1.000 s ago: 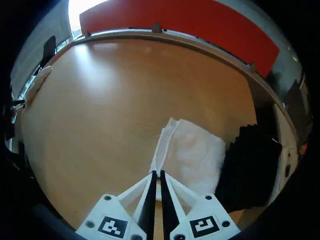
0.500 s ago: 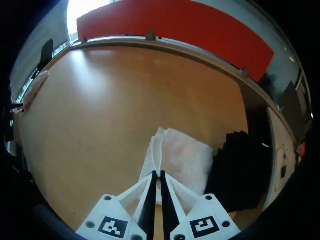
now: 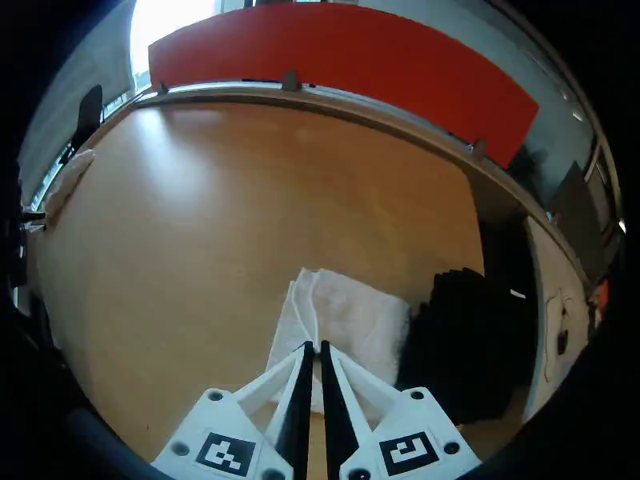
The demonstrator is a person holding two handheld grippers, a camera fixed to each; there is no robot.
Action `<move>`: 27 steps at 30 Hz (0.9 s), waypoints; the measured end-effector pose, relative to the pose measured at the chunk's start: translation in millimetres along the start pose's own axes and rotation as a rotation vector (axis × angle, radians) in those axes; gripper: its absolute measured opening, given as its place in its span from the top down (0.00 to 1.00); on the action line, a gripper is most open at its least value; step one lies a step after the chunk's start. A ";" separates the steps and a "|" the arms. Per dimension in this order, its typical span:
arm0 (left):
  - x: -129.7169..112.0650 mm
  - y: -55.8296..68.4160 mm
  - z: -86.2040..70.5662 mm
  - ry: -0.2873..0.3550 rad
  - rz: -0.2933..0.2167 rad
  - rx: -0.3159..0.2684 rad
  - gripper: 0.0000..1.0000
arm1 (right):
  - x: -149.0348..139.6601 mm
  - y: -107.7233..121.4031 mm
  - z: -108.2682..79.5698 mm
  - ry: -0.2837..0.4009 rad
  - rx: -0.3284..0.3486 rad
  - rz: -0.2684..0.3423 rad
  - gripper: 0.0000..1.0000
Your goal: Fold towel
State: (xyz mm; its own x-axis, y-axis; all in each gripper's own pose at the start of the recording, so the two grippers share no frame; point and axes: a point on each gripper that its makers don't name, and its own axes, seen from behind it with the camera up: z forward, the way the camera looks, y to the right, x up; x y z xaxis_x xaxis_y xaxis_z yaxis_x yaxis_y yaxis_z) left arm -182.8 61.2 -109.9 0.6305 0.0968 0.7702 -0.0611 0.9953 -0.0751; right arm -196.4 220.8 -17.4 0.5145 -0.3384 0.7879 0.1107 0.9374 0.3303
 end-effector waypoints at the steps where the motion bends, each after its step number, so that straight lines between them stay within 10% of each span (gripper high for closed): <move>1: 0.2 0.0 0.1 0.000 0.001 0.000 0.02 | -1.6 -1.6 0.8 -0.002 0.003 0.000 0.93; 27: 2.6 -0.4 2.1 -0.008 0.010 0.008 0.02 | -47.5 -38.4 37.5 -0.093 0.072 0.016 0.92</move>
State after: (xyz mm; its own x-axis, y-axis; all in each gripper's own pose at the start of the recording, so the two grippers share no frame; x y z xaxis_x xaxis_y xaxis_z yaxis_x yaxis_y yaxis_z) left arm -182.8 61.0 -106.5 0.6236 0.1062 0.7745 -0.0730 0.9943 -0.0776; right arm -257.0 197.9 -48.1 0.4342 -0.3330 0.8370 0.0400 0.9354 0.3514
